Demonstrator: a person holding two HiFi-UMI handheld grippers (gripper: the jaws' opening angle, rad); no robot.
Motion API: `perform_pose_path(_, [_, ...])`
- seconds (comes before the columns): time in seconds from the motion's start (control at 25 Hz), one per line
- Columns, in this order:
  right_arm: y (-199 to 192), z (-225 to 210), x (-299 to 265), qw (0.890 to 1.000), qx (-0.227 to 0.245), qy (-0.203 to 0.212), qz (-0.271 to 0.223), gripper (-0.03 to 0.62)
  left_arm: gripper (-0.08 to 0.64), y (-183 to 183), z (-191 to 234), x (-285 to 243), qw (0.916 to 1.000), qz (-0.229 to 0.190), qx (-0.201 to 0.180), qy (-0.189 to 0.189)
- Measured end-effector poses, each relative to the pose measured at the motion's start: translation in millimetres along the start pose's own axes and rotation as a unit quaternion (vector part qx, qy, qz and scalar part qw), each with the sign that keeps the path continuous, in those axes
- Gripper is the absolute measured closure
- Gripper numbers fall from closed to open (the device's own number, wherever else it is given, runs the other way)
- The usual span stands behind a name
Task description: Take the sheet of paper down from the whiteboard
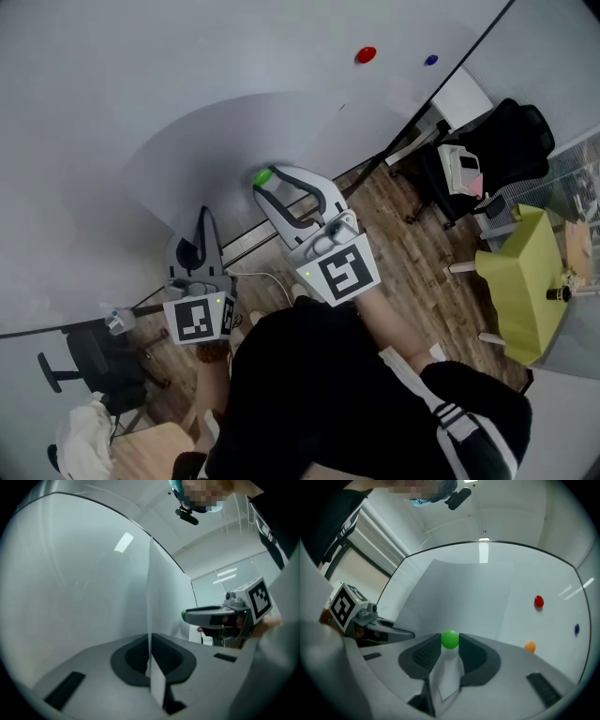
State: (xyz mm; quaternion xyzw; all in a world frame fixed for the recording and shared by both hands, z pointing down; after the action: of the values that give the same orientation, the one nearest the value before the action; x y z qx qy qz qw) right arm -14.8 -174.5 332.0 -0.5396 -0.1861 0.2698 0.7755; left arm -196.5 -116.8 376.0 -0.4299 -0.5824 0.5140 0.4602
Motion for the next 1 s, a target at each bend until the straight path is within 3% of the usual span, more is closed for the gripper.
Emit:
perform_pose_path(0.4, [-3.1,-2.8,18.7,1.000,-0.021,0.005,-0.019,0.474,0.549,1.2,-20.4,8.3,0.9995,-0.007,0.008,0.029])
perform_pose_path(0.72, [-9.0,1.6,33.0,0.999,-0.007,0.033,0.000,0.474,0.549,-2.0,-27.9,23.1,0.9981,-0.003,0.017,0.059])
perform_pose_path(0.88, [-7.7,1.9,42.3,0.998,-0.041,0.024,-0.034,0.474,0.549,-2.9,-28.4,33.2,0.9962,-0.001,0.024,0.084])
perform_pose_path(1.0, [-12.4,0.0,50.2,0.999,-0.021,0.036,-0.012,0.474,0.549,-5.2,-29.0,41.6,0.9943,0.002,0.027,0.103])
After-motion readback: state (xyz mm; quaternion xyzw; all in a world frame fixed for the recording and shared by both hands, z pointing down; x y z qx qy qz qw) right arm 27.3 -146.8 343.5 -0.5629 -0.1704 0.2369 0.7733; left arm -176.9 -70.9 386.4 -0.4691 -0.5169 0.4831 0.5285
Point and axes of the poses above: the fingertips, and each gripper's own axes: x backward along the fingers, z to its left, y out of its top, the point moved 9 cm from there along x, backward along the fingers, and after that the axes turned 1 degree about -x, right-handed, at the moved point
